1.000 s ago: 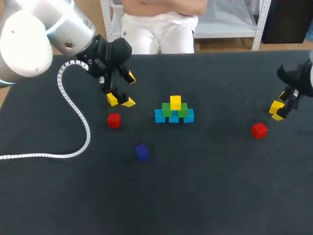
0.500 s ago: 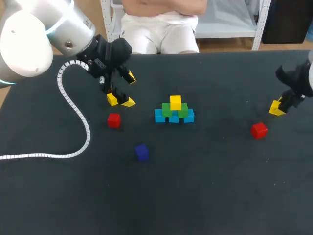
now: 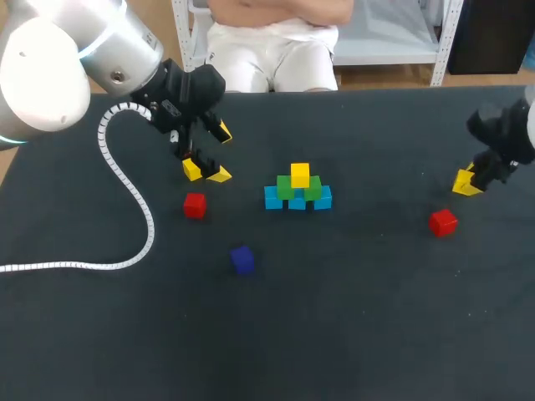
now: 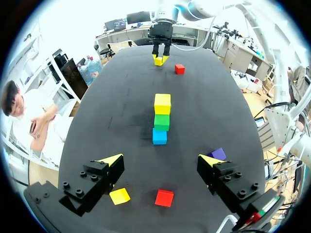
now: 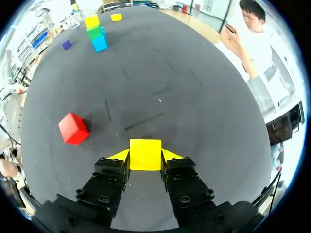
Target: Place the blue cubes, place green cubes on the blue cubes, place the yellow cubes on the green cubes, then place the red cubes on the yellow cubes, and place purple cube on the red cubes.
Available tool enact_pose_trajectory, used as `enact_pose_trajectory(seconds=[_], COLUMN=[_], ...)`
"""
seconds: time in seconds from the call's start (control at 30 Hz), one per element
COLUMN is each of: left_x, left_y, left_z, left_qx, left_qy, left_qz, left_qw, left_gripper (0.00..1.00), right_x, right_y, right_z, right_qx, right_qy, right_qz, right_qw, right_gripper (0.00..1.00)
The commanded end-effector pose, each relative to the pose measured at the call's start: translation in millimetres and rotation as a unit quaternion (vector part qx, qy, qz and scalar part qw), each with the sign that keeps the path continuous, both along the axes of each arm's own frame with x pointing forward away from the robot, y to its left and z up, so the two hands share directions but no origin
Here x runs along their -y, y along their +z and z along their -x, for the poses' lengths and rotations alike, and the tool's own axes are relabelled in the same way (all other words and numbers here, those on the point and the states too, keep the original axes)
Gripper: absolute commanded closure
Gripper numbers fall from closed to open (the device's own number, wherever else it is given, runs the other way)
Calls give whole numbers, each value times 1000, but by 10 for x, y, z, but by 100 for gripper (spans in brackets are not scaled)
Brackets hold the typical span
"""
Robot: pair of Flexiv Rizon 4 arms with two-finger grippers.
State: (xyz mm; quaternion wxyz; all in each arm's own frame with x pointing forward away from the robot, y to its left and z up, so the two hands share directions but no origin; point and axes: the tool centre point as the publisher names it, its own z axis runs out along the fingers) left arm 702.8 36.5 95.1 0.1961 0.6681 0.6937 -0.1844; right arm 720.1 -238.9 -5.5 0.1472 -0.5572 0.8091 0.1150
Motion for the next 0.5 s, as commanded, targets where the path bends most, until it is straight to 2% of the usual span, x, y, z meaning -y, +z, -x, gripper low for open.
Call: enact_pose_trajectory(seconds=[0.03, 0.27, 0.5], left_x=[1, 1, 1], left_y=[4, 4, 4], left_z=[-7, -7, -7], left_qx=[-1, -1, -1], left_qy=[-1, -1, -1], left_qz=[-1, -1, -1], left_qw=[1000, 1000, 1000], left_gripper=[0, 0, 0], right_x=[-90, -388, -763], right_y=[113, 386, 632], right_z=[-48, -73, -68], right_qx=[-1, 4, 2], right_qy=[23, 60, 102], right_qz=[-7, -2, 26], right_qw=[1000, 998, 994], right_gripper=[100, 100, 100])
